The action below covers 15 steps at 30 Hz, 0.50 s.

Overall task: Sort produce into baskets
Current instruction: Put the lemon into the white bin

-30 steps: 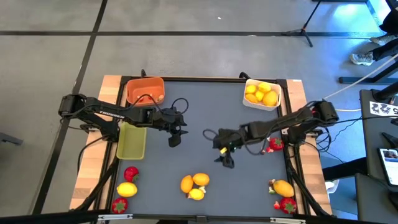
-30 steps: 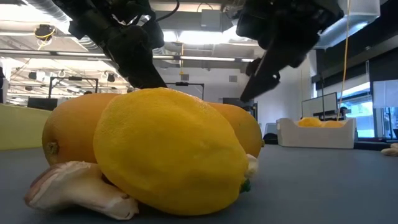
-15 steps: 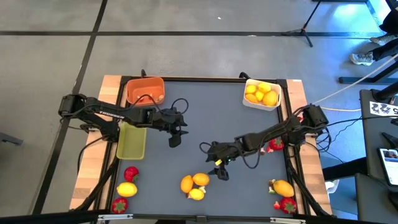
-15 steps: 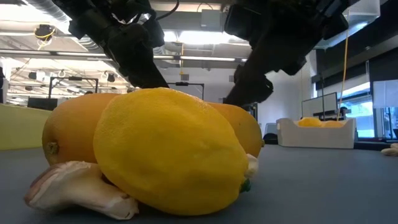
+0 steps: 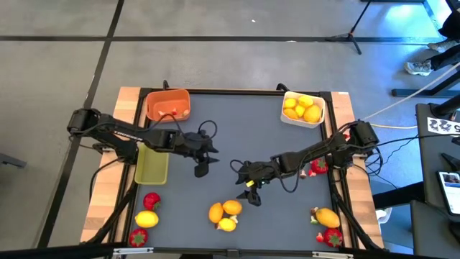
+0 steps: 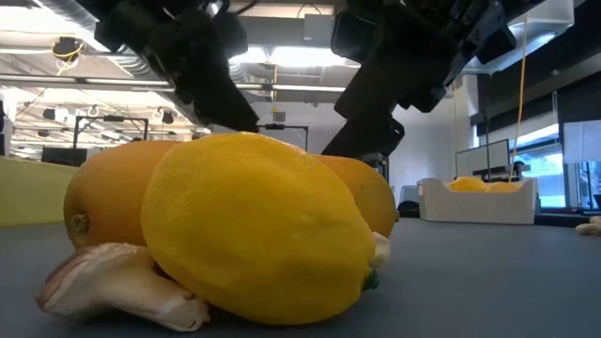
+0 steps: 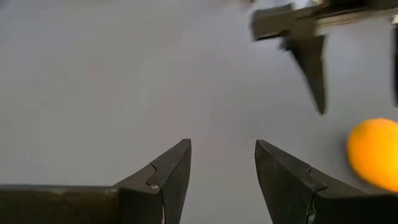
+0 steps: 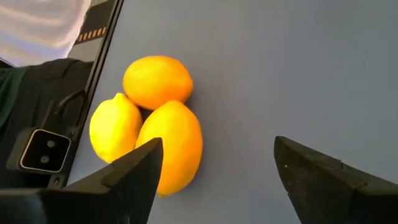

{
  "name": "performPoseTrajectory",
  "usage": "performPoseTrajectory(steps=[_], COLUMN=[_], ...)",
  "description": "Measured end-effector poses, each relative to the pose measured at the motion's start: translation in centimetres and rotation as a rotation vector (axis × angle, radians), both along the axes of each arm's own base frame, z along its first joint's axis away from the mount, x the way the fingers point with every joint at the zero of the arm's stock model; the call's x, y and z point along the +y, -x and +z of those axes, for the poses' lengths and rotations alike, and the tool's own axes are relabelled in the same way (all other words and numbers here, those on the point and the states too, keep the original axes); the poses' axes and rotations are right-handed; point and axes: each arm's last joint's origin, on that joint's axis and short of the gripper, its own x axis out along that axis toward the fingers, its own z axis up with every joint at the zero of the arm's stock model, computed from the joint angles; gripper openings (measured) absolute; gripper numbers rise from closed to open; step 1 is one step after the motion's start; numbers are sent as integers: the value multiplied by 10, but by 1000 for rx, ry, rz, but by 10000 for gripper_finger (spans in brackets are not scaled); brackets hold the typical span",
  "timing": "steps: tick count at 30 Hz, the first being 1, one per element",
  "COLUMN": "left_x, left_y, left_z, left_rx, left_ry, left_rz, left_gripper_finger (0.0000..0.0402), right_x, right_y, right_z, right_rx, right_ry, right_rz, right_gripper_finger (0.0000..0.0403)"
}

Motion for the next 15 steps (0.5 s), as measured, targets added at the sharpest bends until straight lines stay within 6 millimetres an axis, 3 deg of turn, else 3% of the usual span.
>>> performPoseTrajectory(steps=[8, 15], left_x=[-25, -51], left_y=[-1, 4], left_z=[5, 6], left_rx=[-70, -82], left_ry=[72, 130], left_rz=[7, 31], left_gripper_finger=[173, 173], right_x=[5, 31], right_y=[1, 6], right_z=[0, 6], right_rx=[19, -54], right_ry=[-48, -54], right_rz=[-37, -6], right_gripper_finger=[303, 303])
